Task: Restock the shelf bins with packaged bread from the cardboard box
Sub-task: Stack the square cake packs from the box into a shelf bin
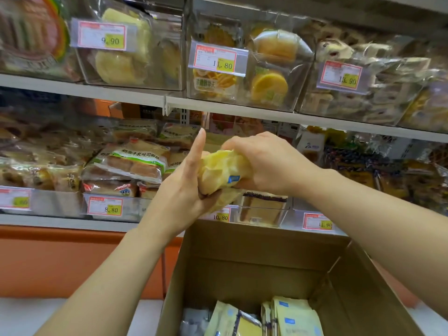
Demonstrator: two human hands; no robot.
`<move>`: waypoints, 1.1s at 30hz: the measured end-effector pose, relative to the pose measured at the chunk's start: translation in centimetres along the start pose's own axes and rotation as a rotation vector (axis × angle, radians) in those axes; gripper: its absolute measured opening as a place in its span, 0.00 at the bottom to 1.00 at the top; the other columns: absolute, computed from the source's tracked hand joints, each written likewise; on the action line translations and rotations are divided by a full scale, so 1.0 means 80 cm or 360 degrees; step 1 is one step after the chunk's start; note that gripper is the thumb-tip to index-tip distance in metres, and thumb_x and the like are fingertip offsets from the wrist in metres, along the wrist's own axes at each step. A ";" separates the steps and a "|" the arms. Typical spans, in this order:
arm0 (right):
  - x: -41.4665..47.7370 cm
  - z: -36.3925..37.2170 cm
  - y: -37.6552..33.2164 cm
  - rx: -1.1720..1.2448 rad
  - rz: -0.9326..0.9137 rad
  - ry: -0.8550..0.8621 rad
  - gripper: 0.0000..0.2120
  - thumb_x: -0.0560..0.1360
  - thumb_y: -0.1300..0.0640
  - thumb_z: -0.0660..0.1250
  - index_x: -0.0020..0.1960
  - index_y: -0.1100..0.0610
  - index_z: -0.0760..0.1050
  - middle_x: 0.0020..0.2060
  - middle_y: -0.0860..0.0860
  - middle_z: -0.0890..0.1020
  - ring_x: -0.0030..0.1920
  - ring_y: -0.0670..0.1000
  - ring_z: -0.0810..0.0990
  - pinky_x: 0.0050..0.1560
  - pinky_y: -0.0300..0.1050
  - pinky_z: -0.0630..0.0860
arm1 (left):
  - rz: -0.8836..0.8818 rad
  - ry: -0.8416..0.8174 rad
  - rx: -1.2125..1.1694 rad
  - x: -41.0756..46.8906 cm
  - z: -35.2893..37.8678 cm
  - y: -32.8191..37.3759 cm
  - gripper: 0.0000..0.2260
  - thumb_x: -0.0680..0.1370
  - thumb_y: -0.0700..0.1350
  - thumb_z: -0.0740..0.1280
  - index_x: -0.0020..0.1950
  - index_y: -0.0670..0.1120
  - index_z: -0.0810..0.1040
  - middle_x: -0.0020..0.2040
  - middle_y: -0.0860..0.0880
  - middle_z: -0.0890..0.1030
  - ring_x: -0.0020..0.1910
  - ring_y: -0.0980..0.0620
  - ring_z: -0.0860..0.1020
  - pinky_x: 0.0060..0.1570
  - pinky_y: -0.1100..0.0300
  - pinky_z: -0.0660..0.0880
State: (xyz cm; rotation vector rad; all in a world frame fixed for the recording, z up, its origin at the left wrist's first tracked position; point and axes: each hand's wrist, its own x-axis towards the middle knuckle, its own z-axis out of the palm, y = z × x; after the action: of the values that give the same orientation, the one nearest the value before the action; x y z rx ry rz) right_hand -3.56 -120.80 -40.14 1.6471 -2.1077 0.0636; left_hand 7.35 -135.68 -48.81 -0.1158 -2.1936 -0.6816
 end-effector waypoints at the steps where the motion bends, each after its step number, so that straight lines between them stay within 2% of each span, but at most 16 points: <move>1: 0.000 0.003 0.004 0.0040 0.0001 0.0096 0.22 0.67 0.48 0.72 0.59 0.52 0.73 0.48 0.46 0.81 0.49 0.54 0.79 0.55 0.53 0.70 | -0.0023 0.0044 -0.0014 0.004 0.003 -0.001 0.47 0.71 0.60 0.70 0.72 0.68 0.33 0.63 0.44 0.75 0.51 0.50 0.77 0.47 0.57 0.72; 3: -0.001 0.010 0.009 0.0071 0.0027 0.0245 0.16 0.65 0.54 0.71 0.52 0.55 0.75 0.42 0.47 0.81 0.43 0.55 0.80 0.52 0.53 0.71 | -0.0104 0.0117 -0.0080 0.014 0.013 -0.004 0.48 0.71 0.57 0.72 0.71 0.70 0.33 0.64 0.44 0.73 0.53 0.47 0.77 0.49 0.51 0.73; 5: -0.002 0.021 0.015 0.0016 0.0034 0.0332 0.14 0.64 0.57 0.72 0.49 0.56 0.76 0.39 0.49 0.81 0.39 0.56 0.79 0.51 0.53 0.72 | -0.0125 0.0137 -0.0097 0.022 0.024 -0.007 0.48 0.71 0.53 0.74 0.71 0.69 0.37 0.63 0.46 0.72 0.54 0.47 0.75 0.50 0.48 0.74; 8: -0.001 0.031 0.031 -0.0044 0.0098 0.0395 0.13 0.64 0.57 0.71 0.48 0.56 0.76 0.38 0.49 0.82 0.38 0.56 0.79 0.52 0.51 0.70 | -0.0187 0.0139 -0.0113 0.035 0.041 -0.012 0.46 0.72 0.52 0.74 0.73 0.66 0.41 0.62 0.48 0.72 0.54 0.47 0.76 0.50 0.48 0.75; 10: 0.002 0.038 0.042 -0.0076 0.0172 0.0370 0.13 0.66 0.57 0.72 0.49 0.56 0.75 0.39 0.49 0.82 0.40 0.56 0.78 0.53 0.50 0.68 | -0.0314 0.0138 -0.0126 0.046 0.052 -0.024 0.47 0.72 0.54 0.73 0.76 0.61 0.39 0.63 0.50 0.73 0.58 0.48 0.75 0.57 0.47 0.73; 12: 0.005 0.046 0.050 -0.0126 0.0252 0.0305 0.13 0.67 0.56 0.74 0.49 0.56 0.74 0.39 0.49 0.81 0.41 0.56 0.78 0.55 0.50 0.67 | -0.0435 0.0072 0.0139 0.055 0.062 -0.040 0.46 0.72 0.60 0.70 0.78 0.54 0.41 0.63 0.52 0.76 0.64 0.49 0.73 0.71 0.45 0.57; 14: 0.010 0.058 0.052 -0.0201 0.0320 0.0222 0.14 0.68 0.54 0.73 0.49 0.55 0.72 0.39 0.48 0.80 0.42 0.55 0.79 0.58 0.50 0.64 | -0.0482 -0.0051 0.0634 0.053 0.066 -0.051 0.40 0.73 0.62 0.67 0.78 0.53 0.49 0.65 0.54 0.76 0.69 0.51 0.69 0.72 0.40 0.42; 16: 0.017 0.071 0.049 -0.0249 0.0346 0.0183 0.13 0.69 0.54 0.73 0.49 0.55 0.71 0.40 0.48 0.80 0.44 0.55 0.79 0.62 0.50 0.62 | -0.0447 -0.0132 0.0918 0.045 0.064 -0.059 0.32 0.75 0.59 0.66 0.76 0.55 0.58 0.66 0.53 0.76 0.73 0.49 0.64 0.70 0.35 0.39; 20: 0.040 0.093 0.044 -0.0380 0.0363 0.0121 0.11 0.72 0.55 0.70 0.51 0.55 0.71 0.45 0.50 0.81 0.48 0.56 0.80 0.67 0.53 0.58 | -0.0436 -0.0184 0.1127 0.027 0.053 -0.070 0.24 0.75 0.53 0.68 0.71 0.54 0.69 0.65 0.52 0.76 0.72 0.45 0.63 0.70 0.34 0.41; 23: 0.061 0.122 0.041 -0.0485 0.0344 0.0021 0.11 0.72 0.59 0.69 0.54 0.56 0.73 0.48 0.52 0.82 0.49 0.57 0.80 0.69 0.56 0.58 | -0.0399 -0.0191 0.1206 0.010 0.046 -0.080 0.19 0.72 0.49 0.72 0.63 0.52 0.78 0.61 0.49 0.79 0.68 0.43 0.69 0.69 0.34 0.50; 25: 0.072 0.144 0.038 -0.0514 0.0293 -0.0071 0.15 0.72 0.62 0.67 0.58 0.58 0.74 0.50 0.55 0.83 0.50 0.58 0.80 0.69 0.58 0.59 | -0.0344 -0.0162 0.1213 0.001 0.040 -0.087 0.15 0.70 0.46 0.74 0.56 0.51 0.82 0.56 0.48 0.81 0.65 0.42 0.72 0.68 0.36 0.54; 27: 0.077 0.161 0.039 -0.0537 0.0312 -0.0263 0.21 0.74 0.59 0.66 0.65 0.57 0.70 0.55 0.55 0.81 0.56 0.57 0.79 0.70 0.58 0.57 | -0.0325 -0.0194 0.1211 -0.005 0.032 -0.091 0.14 0.70 0.45 0.74 0.55 0.51 0.82 0.56 0.48 0.81 0.64 0.42 0.72 0.69 0.39 0.55; 29: 0.078 0.171 0.047 -0.0558 0.0380 -0.0404 0.27 0.74 0.52 0.68 0.70 0.55 0.64 0.60 0.54 0.78 0.62 0.57 0.75 0.71 0.58 0.55 | -0.0307 -0.0267 0.1195 -0.010 0.028 -0.092 0.16 0.69 0.45 0.76 0.56 0.51 0.82 0.55 0.48 0.81 0.63 0.41 0.73 0.68 0.39 0.58; 31: 0.079 0.168 0.049 -0.0573 0.0453 -0.0417 0.34 0.71 0.45 0.70 0.72 0.53 0.63 0.64 0.54 0.75 0.66 0.58 0.70 0.71 0.58 0.55 | -0.0277 -0.0310 0.1214 -0.012 0.025 -0.095 0.19 0.66 0.44 0.78 0.56 0.51 0.83 0.54 0.46 0.82 0.60 0.39 0.75 0.66 0.36 0.62; 33: 0.075 0.160 0.040 -0.0604 0.0441 -0.0268 0.36 0.68 0.44 0.73 0.71 0.54 0.66 0.63 0.55 0.75 0.65 0.58 0.70 0.67 0.57 0.61 | -0.0241 -0.0327 0.1201 -0.014 0.026 -0.096 0.22 0.63 0.43 0.80 0.55 0.50 0.83 0.53 0.44 0.82 0.59 0.38 0.77 0.64 0.33 0.63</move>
State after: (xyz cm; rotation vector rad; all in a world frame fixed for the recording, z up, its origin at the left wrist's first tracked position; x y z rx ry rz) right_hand -11.75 -129.34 -48.51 1.1701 -2.2873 -0.3766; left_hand 4.33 -141.02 -54.03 0.3870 -2.5285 0.1202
